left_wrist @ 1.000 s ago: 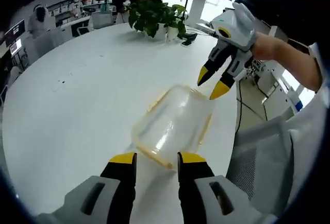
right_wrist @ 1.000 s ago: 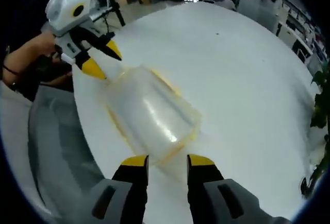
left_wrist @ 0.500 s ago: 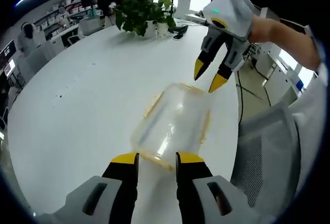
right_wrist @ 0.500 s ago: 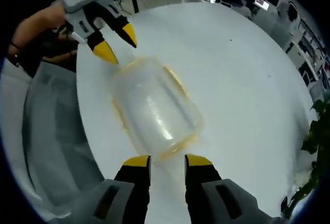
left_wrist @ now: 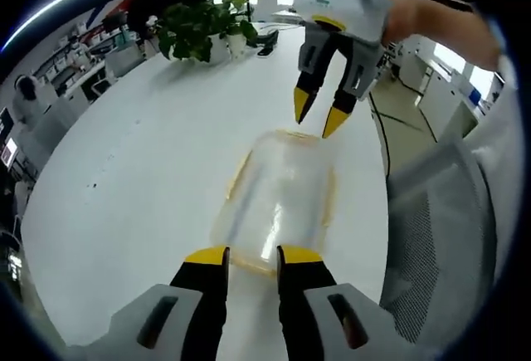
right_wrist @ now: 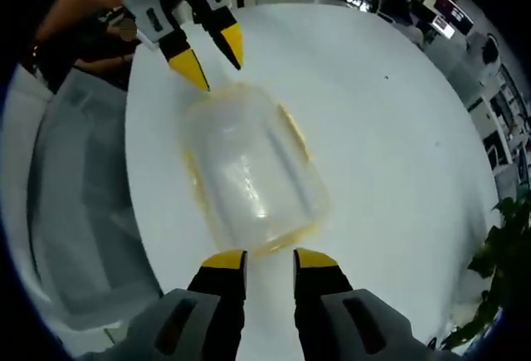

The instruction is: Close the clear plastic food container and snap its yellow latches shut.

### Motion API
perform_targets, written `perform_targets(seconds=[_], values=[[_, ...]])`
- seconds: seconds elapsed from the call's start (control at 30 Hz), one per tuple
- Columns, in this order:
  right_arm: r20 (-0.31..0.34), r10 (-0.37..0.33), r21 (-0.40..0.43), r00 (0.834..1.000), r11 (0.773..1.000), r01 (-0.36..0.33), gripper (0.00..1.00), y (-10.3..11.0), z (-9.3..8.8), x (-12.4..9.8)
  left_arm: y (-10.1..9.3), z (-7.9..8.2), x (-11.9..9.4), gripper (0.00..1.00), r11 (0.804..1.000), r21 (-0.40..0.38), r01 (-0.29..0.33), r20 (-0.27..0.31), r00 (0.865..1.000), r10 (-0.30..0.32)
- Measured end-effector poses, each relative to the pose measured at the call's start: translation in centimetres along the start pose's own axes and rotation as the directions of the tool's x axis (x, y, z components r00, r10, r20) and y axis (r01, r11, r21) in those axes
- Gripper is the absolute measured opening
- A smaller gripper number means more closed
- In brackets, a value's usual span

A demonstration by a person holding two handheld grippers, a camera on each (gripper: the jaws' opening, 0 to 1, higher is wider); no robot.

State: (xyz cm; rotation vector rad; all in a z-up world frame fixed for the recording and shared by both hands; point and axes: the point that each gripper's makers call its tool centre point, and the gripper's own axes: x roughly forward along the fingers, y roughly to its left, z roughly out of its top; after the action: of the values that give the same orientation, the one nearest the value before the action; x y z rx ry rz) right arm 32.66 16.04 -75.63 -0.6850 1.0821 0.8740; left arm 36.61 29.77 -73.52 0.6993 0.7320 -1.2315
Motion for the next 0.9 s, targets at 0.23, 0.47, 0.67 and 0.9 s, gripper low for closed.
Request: perform_targets(seconds=[0.23, 0.47, 0.67, 0.9], values=[[-0.004, 0.0, -0.034, 1.0, 0.999, 0.0, 0.17, -0.1, 0.2, 0.1, 0.0, 0.2, 0.4, 0.19, 0.998, 0.061, 0.002, -0.012, 1.0, -0.001], [-0.001, 0.007, -0.064, 1.0, 0.998, -0.007, 0.13, 0.0, 0.5, 0.3, -0.6, 0.8, 0.8, 0.16, 0.992, 0.124, 0.019, -0.016, 1.0, -0.017], [0.01, 0.003, -0.091, 1.0, 0.996, -0.002, 0.09, -0.1, 1.1, 0.2, -0.9, 1.1, 0.9, 0.11, 0.986, 0.162, 0.025, -0.017, 1.0, -0.023], [0.038, -0.001, -0.104, 0.999, 0.995, 0.005, 0.03, -0.1, 2.0, 0.2, -1.0, 0.9, 1.3, 0.07, 0.982, 0.184, 0.032, -0.029, 0.999, -0.027]])
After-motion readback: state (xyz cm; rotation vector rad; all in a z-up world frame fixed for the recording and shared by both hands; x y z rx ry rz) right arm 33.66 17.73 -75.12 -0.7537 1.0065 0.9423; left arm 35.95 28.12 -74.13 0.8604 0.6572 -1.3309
